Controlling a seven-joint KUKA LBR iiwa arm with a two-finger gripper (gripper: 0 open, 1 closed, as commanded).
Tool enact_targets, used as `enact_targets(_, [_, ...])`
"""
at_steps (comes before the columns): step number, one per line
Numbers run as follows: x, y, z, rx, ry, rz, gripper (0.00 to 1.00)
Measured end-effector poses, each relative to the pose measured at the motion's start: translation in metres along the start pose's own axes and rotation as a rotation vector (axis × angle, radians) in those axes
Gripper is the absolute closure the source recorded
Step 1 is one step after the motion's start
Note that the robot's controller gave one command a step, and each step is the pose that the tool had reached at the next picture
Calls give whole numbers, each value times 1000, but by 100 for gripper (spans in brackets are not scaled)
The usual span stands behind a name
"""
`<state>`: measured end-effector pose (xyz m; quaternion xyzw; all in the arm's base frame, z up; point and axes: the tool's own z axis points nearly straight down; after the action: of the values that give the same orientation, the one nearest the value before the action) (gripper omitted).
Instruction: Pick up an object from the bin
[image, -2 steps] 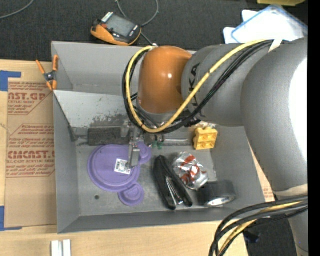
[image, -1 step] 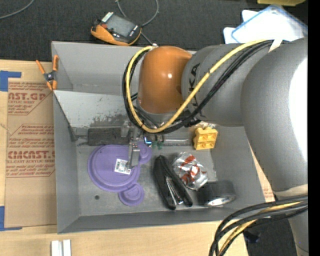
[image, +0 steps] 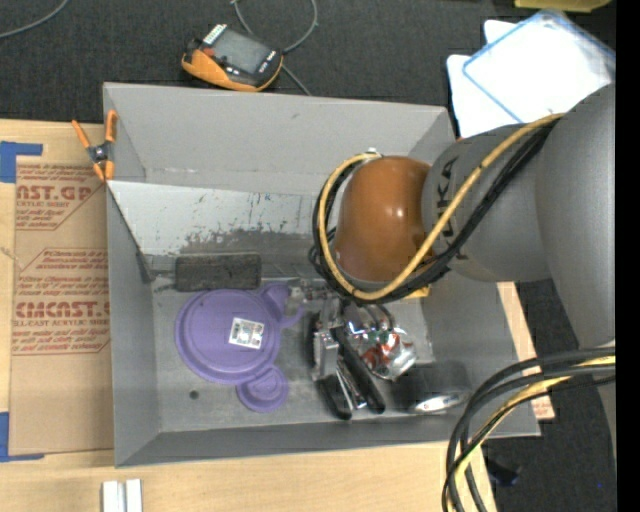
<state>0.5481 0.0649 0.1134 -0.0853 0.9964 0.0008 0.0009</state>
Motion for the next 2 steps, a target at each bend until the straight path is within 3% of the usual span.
enact_targets(1, [3, -5, 0, -2, -5, 64, 0])
enact_targets(2, [11, -12, 41, -1, 6, 172, 0])
